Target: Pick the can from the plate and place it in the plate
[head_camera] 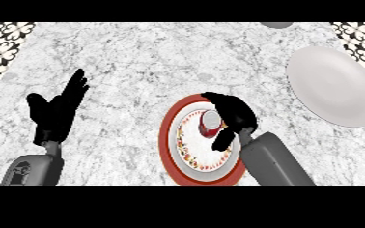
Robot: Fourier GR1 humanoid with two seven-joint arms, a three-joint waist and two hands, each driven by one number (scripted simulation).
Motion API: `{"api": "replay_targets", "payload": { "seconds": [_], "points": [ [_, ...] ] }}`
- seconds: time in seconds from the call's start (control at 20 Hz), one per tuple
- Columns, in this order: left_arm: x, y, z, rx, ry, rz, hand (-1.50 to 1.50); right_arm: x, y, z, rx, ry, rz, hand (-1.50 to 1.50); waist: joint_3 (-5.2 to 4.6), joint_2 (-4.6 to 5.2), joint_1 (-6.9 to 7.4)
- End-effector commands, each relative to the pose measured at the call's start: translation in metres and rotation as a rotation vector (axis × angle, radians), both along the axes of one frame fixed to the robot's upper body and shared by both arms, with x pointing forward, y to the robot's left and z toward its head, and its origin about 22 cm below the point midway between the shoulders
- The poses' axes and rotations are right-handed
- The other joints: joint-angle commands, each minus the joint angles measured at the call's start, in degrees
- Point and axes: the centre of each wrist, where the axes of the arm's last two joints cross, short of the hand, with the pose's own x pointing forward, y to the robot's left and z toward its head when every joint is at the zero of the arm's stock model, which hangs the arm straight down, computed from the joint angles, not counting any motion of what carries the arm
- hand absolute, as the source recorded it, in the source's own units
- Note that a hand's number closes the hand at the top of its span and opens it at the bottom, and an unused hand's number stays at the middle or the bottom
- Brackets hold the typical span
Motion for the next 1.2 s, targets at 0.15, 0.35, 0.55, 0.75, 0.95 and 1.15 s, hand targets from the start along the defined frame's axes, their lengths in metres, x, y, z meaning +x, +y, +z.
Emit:
{"api": "replay_targets", "payload": {
  "seconds": [0.15,0.35,0.55,0.75,0.95,1.15],
  "points": [
    [0.018,0.001,0.009,0.0,-0.002,0.0,0.0,0.003,0.008,-0.019,0.005,-0.001,0.15,1.5,0.01,0.1,0.02],
    [0.003,-0.009,-0.007,-0.005,0.001,-0.003,0.0,-0.01,0.031,-0.014,0.039,0.004,0.119,1.5,0.0,0.0,-0.04],
    [0.006,-0.007,-0.013,0.002,-0.007,0.006,0.0,-0.009,0.029,0.0,0.064,-0.054,0.098,1.5,0.0,-0.01,-0.14],
    [-0.002,-0.004,-0.001,0.006,-0.006,0.006,0.0,-0.033,-0.036,-0.018,0.021,-0.162,0.199,1.5,0.02,-0.21,-0.63],
    [-0.007,0.005,0.005,-0.008,0.005,0.031,0.0,-0.061,-0.086,-0.014,0.035,-0.174,0.458,1.5,0.07,-0.57,-1.33],
    [-0.005,0.015,-0.004,0.005,0.012,0.034,0.0,-0.071,-0.129,0.02,0.086,-0.472,0.362,1.5,0.02,-0.23,-1.86]
  ]
}}
